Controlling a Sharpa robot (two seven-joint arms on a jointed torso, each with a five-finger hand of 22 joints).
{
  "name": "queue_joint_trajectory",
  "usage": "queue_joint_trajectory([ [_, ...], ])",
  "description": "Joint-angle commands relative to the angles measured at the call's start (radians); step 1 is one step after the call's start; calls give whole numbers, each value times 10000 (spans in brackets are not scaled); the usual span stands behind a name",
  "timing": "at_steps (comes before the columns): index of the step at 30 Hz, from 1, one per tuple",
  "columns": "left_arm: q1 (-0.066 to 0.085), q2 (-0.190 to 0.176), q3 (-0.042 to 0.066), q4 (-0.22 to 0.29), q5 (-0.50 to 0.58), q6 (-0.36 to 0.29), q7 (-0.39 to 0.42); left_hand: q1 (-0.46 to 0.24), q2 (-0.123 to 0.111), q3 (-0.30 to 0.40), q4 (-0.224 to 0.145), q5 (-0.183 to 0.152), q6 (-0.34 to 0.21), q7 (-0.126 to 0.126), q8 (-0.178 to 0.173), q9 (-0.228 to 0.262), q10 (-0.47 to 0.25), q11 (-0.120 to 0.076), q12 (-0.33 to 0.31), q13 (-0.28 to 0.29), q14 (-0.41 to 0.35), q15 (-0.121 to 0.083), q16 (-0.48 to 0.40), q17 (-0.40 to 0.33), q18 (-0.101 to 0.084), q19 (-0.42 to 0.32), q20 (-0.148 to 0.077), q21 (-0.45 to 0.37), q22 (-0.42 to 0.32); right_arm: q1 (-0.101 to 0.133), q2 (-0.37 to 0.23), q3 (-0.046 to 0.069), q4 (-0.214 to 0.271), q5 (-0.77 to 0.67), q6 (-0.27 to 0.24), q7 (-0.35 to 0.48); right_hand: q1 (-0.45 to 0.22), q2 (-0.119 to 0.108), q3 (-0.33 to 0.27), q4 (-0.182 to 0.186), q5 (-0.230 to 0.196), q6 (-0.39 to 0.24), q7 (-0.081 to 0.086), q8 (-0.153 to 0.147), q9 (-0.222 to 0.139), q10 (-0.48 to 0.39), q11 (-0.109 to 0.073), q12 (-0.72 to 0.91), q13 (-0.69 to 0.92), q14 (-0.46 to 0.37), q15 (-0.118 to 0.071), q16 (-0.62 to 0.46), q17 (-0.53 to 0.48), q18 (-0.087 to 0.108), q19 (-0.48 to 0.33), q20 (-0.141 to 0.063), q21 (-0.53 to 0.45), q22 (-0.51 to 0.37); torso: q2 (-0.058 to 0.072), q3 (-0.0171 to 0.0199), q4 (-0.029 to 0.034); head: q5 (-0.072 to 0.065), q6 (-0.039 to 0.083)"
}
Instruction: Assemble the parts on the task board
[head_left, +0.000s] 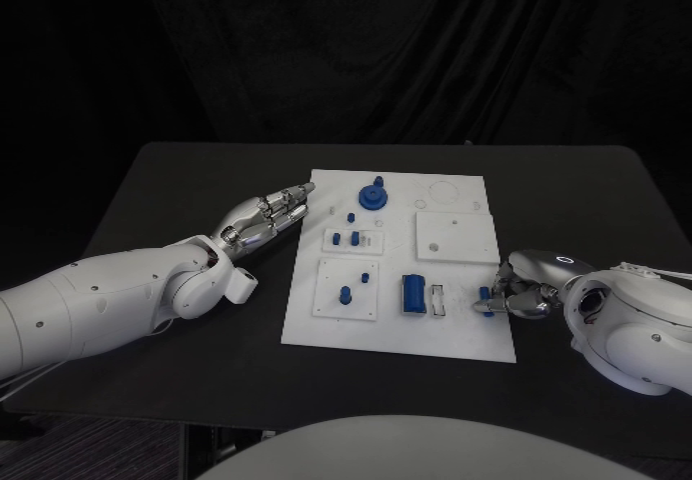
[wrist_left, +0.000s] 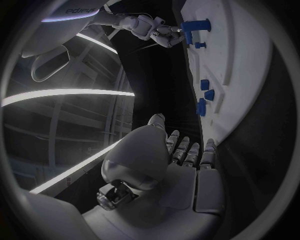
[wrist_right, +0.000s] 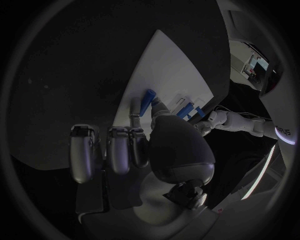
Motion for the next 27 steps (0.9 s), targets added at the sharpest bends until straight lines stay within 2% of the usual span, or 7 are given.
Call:
queue_joint_trajectory([
  [1,-22,6,7,10,-2,168,618,70,10,18,51,36,-35,11,18,0,-14,77,55,12,-5,92,-37,-10,66,20,82,47,-6,-92,30,-39,-78,-47,286,-341,338,109,177,-251,0,-111,44,-154,-302,1043,82,26,2627,969,66,66,2160,-62,872,75,33,2505,-2,1,-12,49,1],
  [2,-22,8,7,8,-2,175,614,86,18,27,49,37,-6,134,26,4,-17,56,68,12,-5,103,-37,-10,66,20,97,48,-9,-96,37,-39,-84,-47,288,-344,448,138,262,-337,4,-113,43,-181,-340,1043,82,26,2627,973,66,74,2179,-63,873,76,34,2505,-4,0,-14,53,1],
  [7,-24,28,7,-7,-2,233,590,104,31,38,58,31,208,435,87,29,-14,-5,119,15,-5,72,-37,-10,82,20,103,52,-14,-113,72,-39,-118,-47,267,-347,815,255,579,-703,3,-132,52,-319,-532,1043,89,26,2627,980,70,90,2214,-69,885,80,58,2514,-2,-2,-4,39,1],
  [9,-26,35,7,-13,-2,256,581,77,40,26,72,0,321,557,121,41,-5,-12,146,18,-5,59,-37,-10,90,20,102,53,-16,-116,82,-39,-130,-47,242,-356,1043,429,873,-989,5,-129,61,-434,-707,1043,99,26,2627,980,72,92,2215,-70,887,82,62,2515,-4,-4,-6,36,1],
  [14,-30,48,7,-28,-2,275,573,72,44,25,68,9,335,568,126,40,35,42,211,29,-5,57,-37,-10,94,22,101,55,-15,-120,82,-39,-143,-44,153,-358,1111,605,1485,-1296,25,-104,68,-593,-981,1043,100,26,2627,978,81,91,2209,-71,889,85,67,2517,-3,-1,-2,68,1],
  [19,-37,50,7,-34,-2,274,577,71,41,20,62,14,236,392,92,21,46,156,240,27,-5,96,-37,-10,86,24,116,60,-17,-121,55,-38,-101,123,3,-282,1010,542,1850,-1478,24,-57,72,-658,-1137,1043,108,26,2627,981,86,97,2223,-74,895,94,79,2521,-5,0,-5,96,1],
  [27,-57,26,7,-31,-2,273,597,71,43,19,61,14,199,334,79,16,44,189,245,26,-5,112,-37,-10,81,25,122,62,-18,-118,-80,-32,85,1252,-112,-99,683,410,2246,-1603,12,76,57,-669,-1289,1043,95,26,2627,991,83,118,2266,-113,971,96,219,2572,-1,1,-7,103,1],
])
